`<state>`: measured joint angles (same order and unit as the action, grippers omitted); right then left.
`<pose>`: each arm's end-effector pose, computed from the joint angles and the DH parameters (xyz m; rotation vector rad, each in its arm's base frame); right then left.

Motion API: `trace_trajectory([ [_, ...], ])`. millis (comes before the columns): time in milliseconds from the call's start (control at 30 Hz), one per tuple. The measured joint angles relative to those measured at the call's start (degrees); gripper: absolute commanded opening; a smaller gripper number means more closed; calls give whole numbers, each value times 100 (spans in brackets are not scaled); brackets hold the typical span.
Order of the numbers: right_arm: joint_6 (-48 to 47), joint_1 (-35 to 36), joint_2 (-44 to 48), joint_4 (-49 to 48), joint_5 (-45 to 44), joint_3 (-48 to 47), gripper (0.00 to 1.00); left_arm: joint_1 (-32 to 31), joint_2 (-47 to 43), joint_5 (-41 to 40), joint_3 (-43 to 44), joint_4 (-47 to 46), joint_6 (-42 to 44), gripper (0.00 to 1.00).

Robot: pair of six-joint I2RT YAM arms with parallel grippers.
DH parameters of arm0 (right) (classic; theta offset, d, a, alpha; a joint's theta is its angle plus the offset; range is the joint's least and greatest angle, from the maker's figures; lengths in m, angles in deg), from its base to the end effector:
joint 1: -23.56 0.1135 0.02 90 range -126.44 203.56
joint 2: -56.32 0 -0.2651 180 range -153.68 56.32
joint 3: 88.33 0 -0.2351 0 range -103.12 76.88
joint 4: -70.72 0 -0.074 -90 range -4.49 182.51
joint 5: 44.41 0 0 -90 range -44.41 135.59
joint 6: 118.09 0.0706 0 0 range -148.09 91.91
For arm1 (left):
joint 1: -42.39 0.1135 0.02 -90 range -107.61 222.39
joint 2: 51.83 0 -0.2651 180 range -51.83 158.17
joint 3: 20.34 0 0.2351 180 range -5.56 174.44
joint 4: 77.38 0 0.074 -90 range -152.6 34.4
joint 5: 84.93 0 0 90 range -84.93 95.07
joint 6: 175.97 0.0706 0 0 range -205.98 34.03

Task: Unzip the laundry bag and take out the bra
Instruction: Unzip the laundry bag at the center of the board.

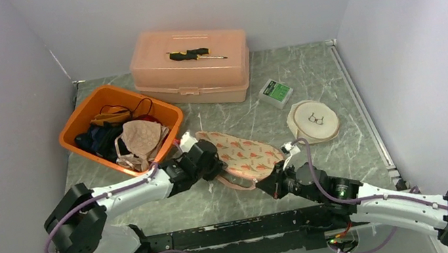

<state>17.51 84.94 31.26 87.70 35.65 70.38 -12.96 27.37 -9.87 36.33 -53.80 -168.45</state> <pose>0.0819 0.1247 0.1595 -0.1618 2.0771 1.0466 0.1776 -0.2250 0.1813 -0.7174 2.4083 -0.8250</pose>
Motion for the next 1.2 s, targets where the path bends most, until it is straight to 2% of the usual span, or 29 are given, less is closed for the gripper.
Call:
trace_trajectory([
  [233, 225, 0, 79, 509, -323, -24, 0, 535, 9, 81, 103, 201, 669, 3],
  [500, 511, 0, 142, 651, -686, -22, 0, 1005, 422, 745, 518, 225, 1478, 4],
  [567, 518, 0, 114, 605, -693, -9, 0, 1060, 658, 931, 719, 219, 1705, 15],
  [633, 496, 0, 33, 505, -654, 31, 0, 1091, 885, 1117, 922, 179, 1904, 43],
  [667, 481, 2, -15, 457, -638, 59, 0, 1102, 962, 1226, 1003, 160, 2004, 62],
  [733, 439, 2, -79, 356, -605, 116, 0, 1106, 1001, 1412, 1088, 129, 2181, 75],
  [900, 328, 4, -170, 66, -601, 181, 0, 929, 704, 1613, 1150, 326, 2210, 84],
  [967, 282, 4, -319, -116, -599, 181, 0, 782, 487, 1606, 1150, 461, 2140, 94],
  [1100, 223, 7, -739, -525, -549, 181, 0, 188, -13, 1364, 1139, 863, 1668, 95],
  [1200, 179, 4, -1093, -883, -450, 181, 0, -262, -330, 1198, 844, 793, 1134, 95],
])
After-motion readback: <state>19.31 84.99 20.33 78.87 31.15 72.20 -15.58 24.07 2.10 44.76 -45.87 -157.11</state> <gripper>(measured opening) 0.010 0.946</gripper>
